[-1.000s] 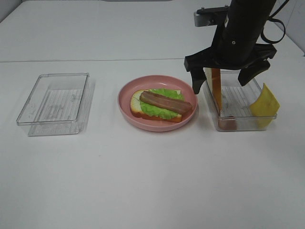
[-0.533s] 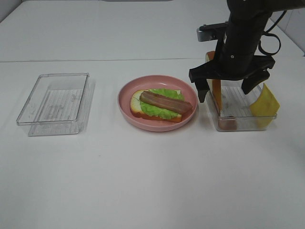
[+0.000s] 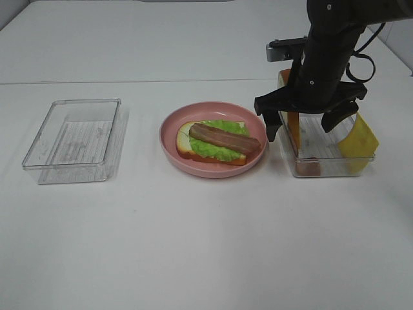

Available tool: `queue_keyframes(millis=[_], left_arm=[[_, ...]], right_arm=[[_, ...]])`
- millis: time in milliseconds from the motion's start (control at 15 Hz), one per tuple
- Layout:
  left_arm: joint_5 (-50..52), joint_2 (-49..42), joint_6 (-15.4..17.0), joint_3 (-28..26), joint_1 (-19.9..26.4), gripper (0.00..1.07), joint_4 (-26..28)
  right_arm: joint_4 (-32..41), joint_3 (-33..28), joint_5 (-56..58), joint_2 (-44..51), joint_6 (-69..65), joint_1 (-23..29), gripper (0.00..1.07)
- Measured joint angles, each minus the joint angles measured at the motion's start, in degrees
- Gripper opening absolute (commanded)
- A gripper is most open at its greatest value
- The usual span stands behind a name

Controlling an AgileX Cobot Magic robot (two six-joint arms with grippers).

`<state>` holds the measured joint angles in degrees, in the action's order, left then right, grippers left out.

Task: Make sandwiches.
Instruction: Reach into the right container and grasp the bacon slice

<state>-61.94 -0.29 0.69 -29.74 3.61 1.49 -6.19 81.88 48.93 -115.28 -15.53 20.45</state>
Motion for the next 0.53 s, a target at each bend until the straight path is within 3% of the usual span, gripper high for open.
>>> queue_keyframes(millis=[200,267,333,467,533], left_arm=[[0.11,0.0,0.0,0.0,0.0,0.92,0.0],[0.11,0.0,0.0,0.0,0.0,0.92,0.0],[0.11,0.0,0.0,0.0,0.0,0.92,0.0],[0.11,0.0,0.0,0.0,0.0,0.92,0.0],[0.11,0.0,0.0,0.0,0.0,0.92,0.0]], right_arm=[[0.57,0.0,0.0,-1.03,0.06,0.0,0.84],[0.86,0.0,0.0,-1.03,0.06,0.0,0.72],[1.09,0.29,0.23,-1.2,0.11,0.0,0.5],[1.15,0.46,0.34,-1.55,0.23,0.0,0.21],[1.15,0.46,0.34,-1.55,0.29,0.0,0.14]])
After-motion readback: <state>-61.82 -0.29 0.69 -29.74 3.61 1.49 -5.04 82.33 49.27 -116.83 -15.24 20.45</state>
